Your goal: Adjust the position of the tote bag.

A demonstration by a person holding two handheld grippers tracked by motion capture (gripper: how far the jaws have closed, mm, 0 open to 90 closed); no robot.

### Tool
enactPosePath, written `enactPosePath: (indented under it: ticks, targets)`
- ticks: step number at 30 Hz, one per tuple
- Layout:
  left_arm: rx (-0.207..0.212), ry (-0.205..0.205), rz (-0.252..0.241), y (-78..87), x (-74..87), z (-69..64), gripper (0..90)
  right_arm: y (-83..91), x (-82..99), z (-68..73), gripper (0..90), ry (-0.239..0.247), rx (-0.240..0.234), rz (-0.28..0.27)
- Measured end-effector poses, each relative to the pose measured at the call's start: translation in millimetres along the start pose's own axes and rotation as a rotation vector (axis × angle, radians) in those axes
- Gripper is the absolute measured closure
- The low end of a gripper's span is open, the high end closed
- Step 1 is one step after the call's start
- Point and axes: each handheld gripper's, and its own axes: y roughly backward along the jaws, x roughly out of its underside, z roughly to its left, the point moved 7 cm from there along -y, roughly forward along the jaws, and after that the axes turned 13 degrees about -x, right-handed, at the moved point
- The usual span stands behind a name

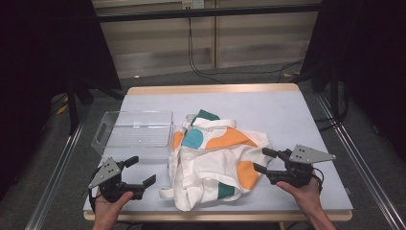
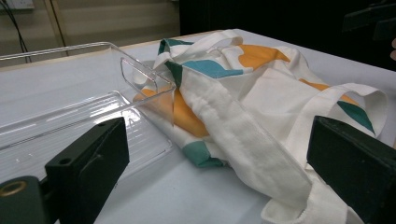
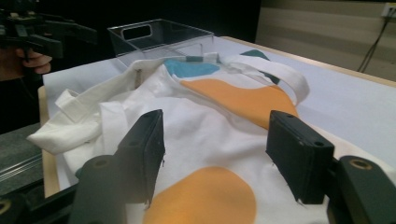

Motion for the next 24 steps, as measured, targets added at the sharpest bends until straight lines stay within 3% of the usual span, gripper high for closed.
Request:
enactPosePath:
  ticks: [7, 12, 18, 24]
  targets:
    - [0.004, 0.015, 0.006, 0.7, 1.9, -1.4, 5.6, -15.9, -7.6, 5.1, 44.0, 0.023, -0.023, 0.022]
    - [0.001, 0.002, 0.003, 1.5, 0.0, -1.5, 5.7, -28.5, -10.1, 4.7, 44.7, 0.010, -0.062, 0.031]
    - [0.008, 0.014, -0.012, 2.6, -1.6, -1.8, 5.7, -45.3, -19.0, 6.1, 45.3, 0.016, -0.108, 0.029]
    - [-0.012, 0.035, -0.014, 4.7, -0.3, 2.5, 5.7, -63.2, -28.7, 8.4, 46.6, 0.022, -0.155, 0.020]
